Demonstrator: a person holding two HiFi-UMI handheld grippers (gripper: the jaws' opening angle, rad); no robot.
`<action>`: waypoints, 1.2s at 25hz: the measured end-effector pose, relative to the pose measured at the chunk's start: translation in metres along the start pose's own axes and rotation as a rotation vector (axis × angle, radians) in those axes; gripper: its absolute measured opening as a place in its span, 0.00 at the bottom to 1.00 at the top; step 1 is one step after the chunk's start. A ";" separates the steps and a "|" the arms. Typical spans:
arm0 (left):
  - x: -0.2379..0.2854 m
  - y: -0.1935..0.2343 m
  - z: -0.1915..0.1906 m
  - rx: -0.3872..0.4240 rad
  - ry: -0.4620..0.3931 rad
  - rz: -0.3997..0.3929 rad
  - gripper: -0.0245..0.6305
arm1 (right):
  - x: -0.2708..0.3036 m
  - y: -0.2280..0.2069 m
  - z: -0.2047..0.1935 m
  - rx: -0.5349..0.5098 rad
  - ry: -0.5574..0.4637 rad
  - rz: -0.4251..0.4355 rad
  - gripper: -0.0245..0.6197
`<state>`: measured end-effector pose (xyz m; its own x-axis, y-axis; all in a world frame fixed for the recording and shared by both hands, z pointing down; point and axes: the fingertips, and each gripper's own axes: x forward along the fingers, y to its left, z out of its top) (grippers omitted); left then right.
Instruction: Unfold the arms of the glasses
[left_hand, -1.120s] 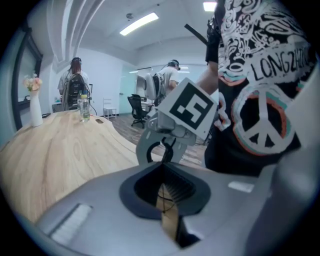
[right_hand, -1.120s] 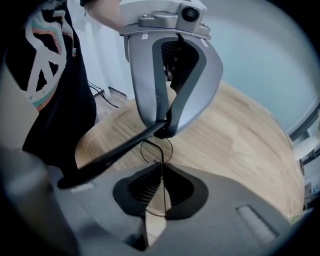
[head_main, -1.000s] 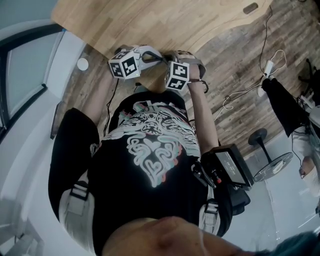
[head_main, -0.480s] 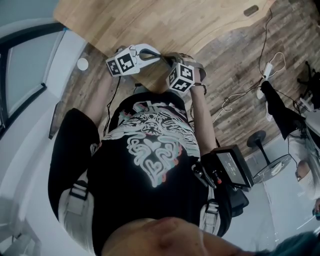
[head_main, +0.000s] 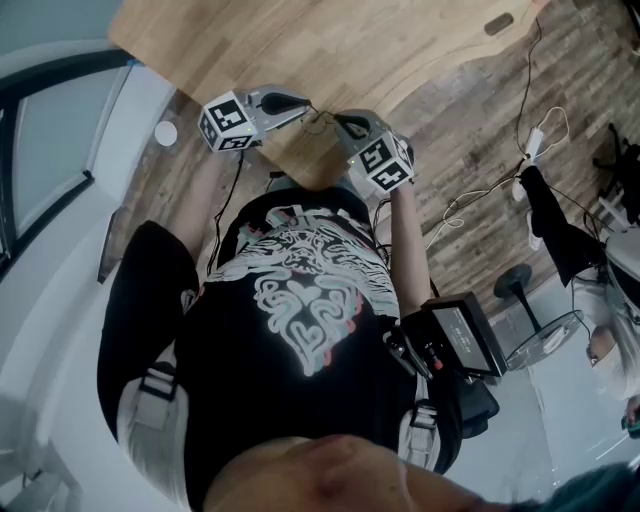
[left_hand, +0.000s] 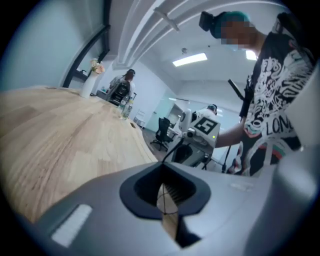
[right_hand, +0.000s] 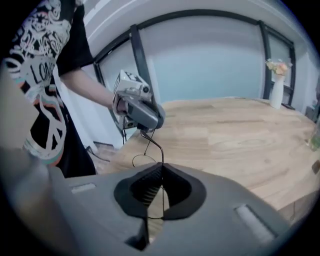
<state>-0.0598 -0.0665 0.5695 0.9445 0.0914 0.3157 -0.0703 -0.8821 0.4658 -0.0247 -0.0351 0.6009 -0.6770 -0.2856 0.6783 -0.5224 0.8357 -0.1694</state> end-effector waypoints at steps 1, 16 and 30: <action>-0.002 0.003 0.000 -0.019 -0.011 0.011 0.02 | -0.004 -0.003 0.004 0.050 -0.047 -0.004 0.04; -0.016 0.023 -0.004 -0.369 -0.136 0.098 0.02 | -0.045 -0.044 0.011 0.547 -0.420 -0.033 0.04; -0.027 0.040 -0.015 -0.655 -0.211 0.094 0.02 | -0.045 -0.053 0.008 0.754 -0.510 -0.005 0.04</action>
<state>-0.0924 -0.0969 0.5919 0.9625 -0.1216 0.2426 -0.2713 -0.4150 0.8684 0.0297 -0.0705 0.5734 -0.7273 -0.6112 0.3121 -0.6053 0.3570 -0.7114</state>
